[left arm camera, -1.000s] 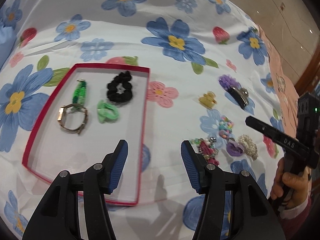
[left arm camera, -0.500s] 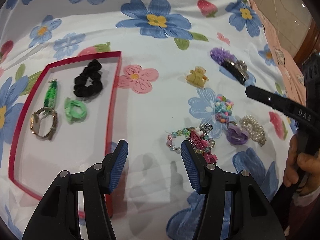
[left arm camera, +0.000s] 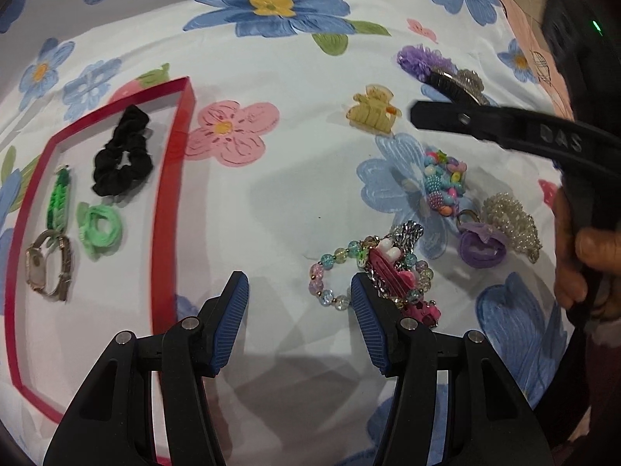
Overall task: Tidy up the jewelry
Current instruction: 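Move both tools back toward the remaining jewelry pile, then grasp the beaded bracelet with the left tool while the right tool grasps the yellow hair clip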
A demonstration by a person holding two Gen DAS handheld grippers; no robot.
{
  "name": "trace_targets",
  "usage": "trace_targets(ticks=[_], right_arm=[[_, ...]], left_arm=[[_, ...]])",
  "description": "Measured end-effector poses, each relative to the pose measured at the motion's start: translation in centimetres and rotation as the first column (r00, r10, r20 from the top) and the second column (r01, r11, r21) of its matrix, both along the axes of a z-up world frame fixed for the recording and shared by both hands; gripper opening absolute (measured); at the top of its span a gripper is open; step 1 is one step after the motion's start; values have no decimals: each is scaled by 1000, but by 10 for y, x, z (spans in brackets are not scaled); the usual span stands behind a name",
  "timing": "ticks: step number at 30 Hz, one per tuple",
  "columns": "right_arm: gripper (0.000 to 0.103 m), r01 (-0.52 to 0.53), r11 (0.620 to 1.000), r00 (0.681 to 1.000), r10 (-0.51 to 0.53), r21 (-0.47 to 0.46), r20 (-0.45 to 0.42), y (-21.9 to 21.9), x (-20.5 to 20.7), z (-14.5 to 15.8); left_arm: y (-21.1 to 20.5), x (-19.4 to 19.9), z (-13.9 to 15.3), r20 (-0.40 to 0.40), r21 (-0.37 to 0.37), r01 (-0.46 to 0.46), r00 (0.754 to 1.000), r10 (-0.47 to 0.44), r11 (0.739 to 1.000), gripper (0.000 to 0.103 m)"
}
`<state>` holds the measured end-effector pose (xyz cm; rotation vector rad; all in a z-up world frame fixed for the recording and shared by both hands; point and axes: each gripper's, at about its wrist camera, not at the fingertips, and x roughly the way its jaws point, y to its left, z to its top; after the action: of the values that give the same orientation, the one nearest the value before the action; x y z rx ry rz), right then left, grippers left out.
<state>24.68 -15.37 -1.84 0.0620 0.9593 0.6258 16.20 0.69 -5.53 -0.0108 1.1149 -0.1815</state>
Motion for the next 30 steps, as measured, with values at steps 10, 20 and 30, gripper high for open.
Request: trace_targets(ticks=[10, 20, 30], right_arm=[[52, -57, 994, 998, 56, -91, -8, 25, 32, -21], [41, -28, 997, 999, 29, -76, 13, 27, 33, -22], [41, 16, 999, 1000, -18, 43, 26, -4, -14, 9]], left_arm=[[-7, 7, -7, 2, 8, 32, 999, -32, 999, 33], [-5, 5, 4, 40, -79, 37, 999, -34, 996, 6], [4, -16, 79, 206, -165, 39, 978, -4, 985, 6]])
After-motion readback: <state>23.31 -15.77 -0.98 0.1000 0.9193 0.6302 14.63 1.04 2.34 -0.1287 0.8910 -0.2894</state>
